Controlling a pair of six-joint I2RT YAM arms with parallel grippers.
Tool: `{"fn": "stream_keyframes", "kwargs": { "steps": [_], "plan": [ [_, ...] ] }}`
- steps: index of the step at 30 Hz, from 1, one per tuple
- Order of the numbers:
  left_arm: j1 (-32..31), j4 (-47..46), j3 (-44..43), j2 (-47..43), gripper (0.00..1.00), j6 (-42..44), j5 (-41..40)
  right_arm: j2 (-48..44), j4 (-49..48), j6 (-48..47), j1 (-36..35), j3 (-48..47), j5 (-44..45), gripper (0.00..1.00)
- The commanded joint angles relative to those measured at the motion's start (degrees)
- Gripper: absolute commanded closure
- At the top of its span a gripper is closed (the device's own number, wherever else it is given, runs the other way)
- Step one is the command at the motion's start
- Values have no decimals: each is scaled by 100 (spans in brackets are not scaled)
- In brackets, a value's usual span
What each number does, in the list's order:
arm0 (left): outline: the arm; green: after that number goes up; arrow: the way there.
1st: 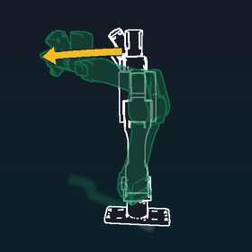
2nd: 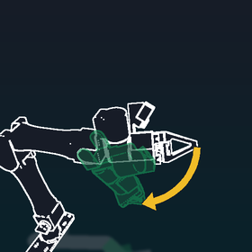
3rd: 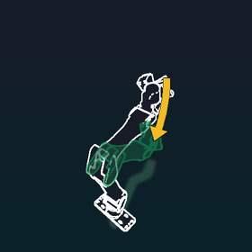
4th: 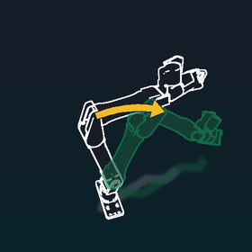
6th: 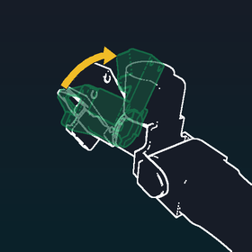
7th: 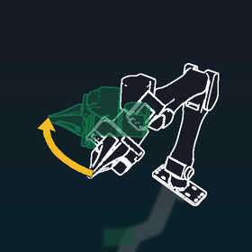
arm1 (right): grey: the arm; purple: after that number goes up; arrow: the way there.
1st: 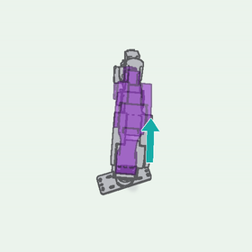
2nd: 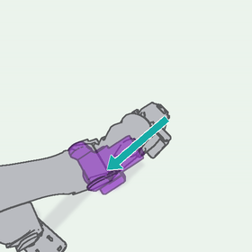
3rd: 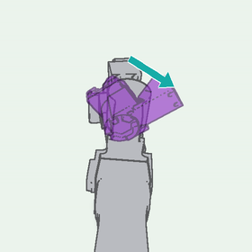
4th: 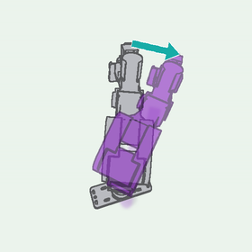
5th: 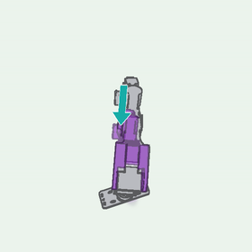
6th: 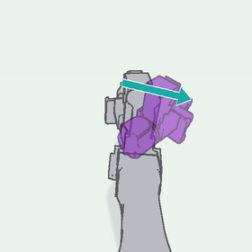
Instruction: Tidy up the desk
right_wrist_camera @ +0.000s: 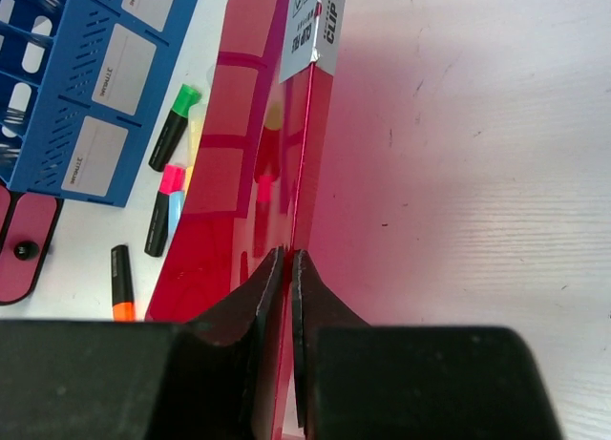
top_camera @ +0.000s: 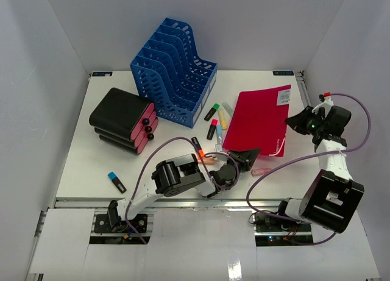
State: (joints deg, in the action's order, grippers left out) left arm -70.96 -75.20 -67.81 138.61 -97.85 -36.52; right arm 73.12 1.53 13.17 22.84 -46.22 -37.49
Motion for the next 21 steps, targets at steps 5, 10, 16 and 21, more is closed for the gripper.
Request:
{"fn": "stream_keyframes", "kwargs": {
  "steps": [5, 10, 16, 21],
  "plan": [
    [68, -1614, -414, 151, 100, 520, 723, -94, 225, -113, 25, 154, -633, 77],
    [79, -2000, -561, 313, 100, 661, 982, 36, 239, -113, 28, 162, -723, 68],
    [83, -2225, -840, 494, 100, 677, 1364, 224, 238, -69, 28, 152, -804, 62],
    [83, -2353, -975, 542, 100, 760, 1603, 447, 240, -41, 28, 72, -810, 61]
  ]
}}
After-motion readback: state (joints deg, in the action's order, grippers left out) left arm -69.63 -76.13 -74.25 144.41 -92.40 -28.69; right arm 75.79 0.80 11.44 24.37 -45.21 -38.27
